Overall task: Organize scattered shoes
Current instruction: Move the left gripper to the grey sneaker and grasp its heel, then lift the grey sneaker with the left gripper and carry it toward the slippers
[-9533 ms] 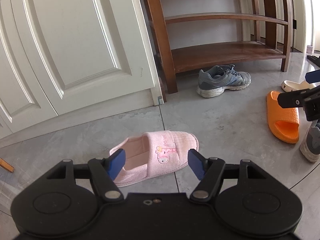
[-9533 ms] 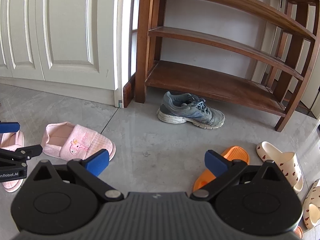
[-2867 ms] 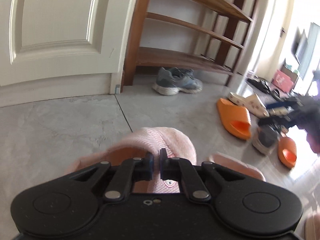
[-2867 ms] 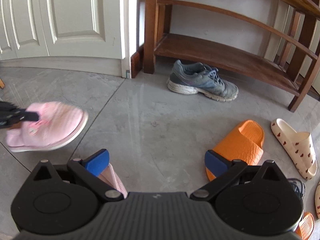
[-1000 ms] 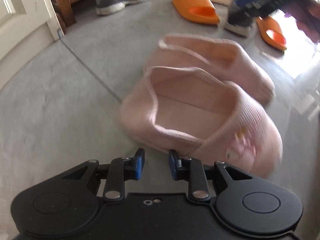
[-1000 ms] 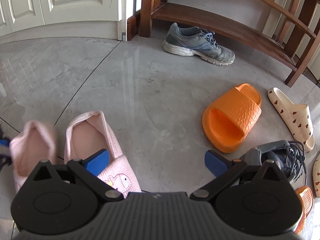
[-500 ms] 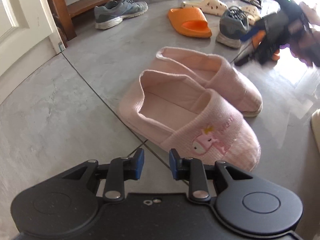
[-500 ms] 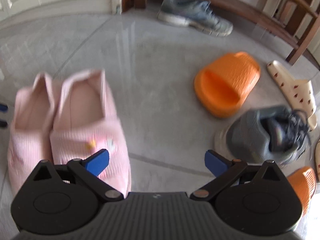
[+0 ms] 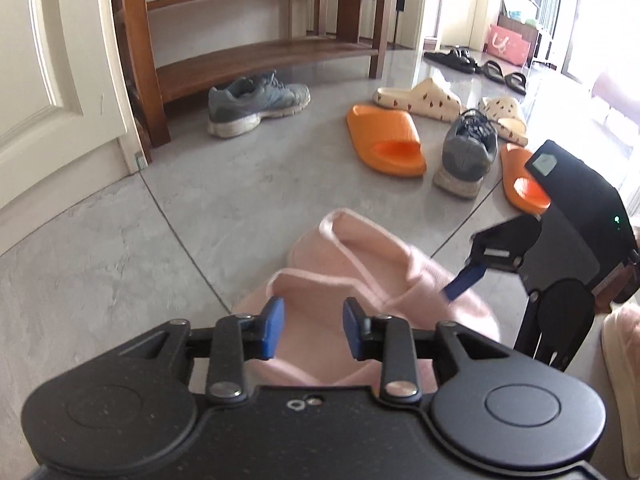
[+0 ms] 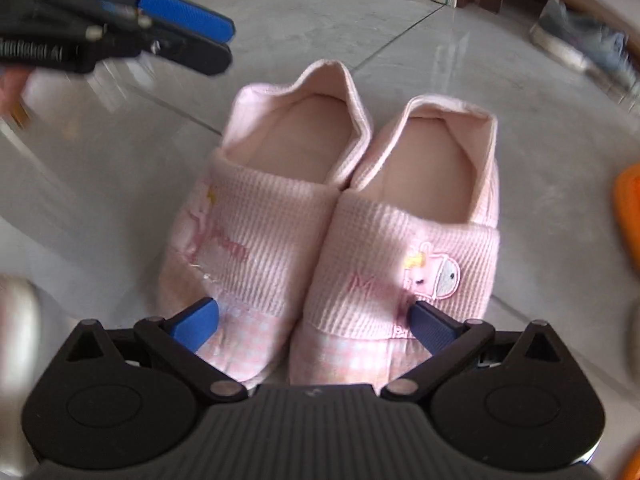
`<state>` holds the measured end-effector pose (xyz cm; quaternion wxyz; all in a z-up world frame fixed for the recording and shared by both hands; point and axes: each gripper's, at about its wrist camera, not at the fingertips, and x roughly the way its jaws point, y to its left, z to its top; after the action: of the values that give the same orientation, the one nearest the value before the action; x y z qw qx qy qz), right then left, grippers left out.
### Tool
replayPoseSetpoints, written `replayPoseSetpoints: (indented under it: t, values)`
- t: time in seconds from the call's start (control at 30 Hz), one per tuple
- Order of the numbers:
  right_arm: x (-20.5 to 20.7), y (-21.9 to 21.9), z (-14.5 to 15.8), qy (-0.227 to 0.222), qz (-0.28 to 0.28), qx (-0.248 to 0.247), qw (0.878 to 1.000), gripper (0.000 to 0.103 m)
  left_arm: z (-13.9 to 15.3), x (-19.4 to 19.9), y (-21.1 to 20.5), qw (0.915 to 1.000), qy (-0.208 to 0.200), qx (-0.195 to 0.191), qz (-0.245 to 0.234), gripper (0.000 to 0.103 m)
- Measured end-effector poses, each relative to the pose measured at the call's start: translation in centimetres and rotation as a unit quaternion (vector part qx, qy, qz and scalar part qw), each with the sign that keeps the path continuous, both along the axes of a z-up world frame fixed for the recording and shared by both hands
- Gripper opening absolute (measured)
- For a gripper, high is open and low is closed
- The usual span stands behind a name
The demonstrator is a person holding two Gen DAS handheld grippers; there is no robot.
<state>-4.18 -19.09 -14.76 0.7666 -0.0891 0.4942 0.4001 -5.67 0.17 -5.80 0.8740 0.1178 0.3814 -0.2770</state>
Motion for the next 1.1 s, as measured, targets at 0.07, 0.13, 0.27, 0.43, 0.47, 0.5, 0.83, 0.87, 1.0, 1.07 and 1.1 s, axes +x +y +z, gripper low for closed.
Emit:
replayPoseSetpoints:
  t: [0.07, 0.13, 0.27, 0.43, 0.47, 0.5, 0.83, 0.87, 1.0, 1.07, 1.1]
  values:
    - [-0.1, 0.4, 0.2, -0.002, 0.011, 0.027, 1.000, 0.103, 0.0, 0.2, -0.5, 1.0000, -0.003, 0.000, -0.003, 0.039]
    - [-0.4, 1.1, 0.4, -0.010, 0.029, 0.049, 0.998, 0.103, 0.0, 0.4, -0.9, 1.0000, -0.006, 0.000, -0.005, 0.039]
    - [-1.2, 1.4, 1.0, -0.048, 0.050, 0.056, 0.996, 0.103, 0.5, 0.7, -1.9, 0.9997, -0.015, 0.006, -0.016, 0.039]
    - [-0.2, -2.6, 1.5, -0.059, -0.028, 0.050, 0.997, 0.102, 1.2, 1.7, -4.0, 0.9977, -0.030, 0.032, -0.052, 0.040]
    - [0.0, -3.8, 1.7, -0.065, -0.051, 0.046, 0.996, 0.102, 1.4, 2.1, -4.7, 0.9966, -0.035, 0.039, -0.064, 0.041]
    - [0.0, -5.1, 1.9, -0.070, -0.075, 0.043, 0.994, 0.102, 1.6, 2.4, -5.3, 0.9954, -0.039, 0.046, -0.075, 0.041]
    - [-2.2, -13.9, 2.4, -0.061, -0.258, 0.013, 0.964, 0.103, 3.6, 7.7, -20.1, 0.9762, -0.056, 0.026, -0.208, 0.034]
    - [-2.5, -14.6, 2.3, -0.059, -0.272, 0.011, 0.960, 0.103, 3.4, 8.3, -21.8, 0.9766, -0.047, 0.013, -0.209, 0.035]
    - [-3.8, -18.4, 1.3, -0.049, -0.340, 0.011, 0.939, 0.103, 1.9, 10.4, -28.3, 0.9783, -0.001, -0.039, -0.203, 0.036]
    - [-4.4, -20.3, 1.1, -0.046, -0.364, 0.014, 0.930, 0.103, 0.3, 11.3, -30.5, 0.9812, 0.035, -0.066, -0.178, 0.035]
    - [-4.5, -20.7, 1.1, -0.045, -0.367, 0.015, 0.929, 0.103, -0.5, 11.8, -31.3, 0.9822, 0.053, -0.078, -0.162, 0.034]
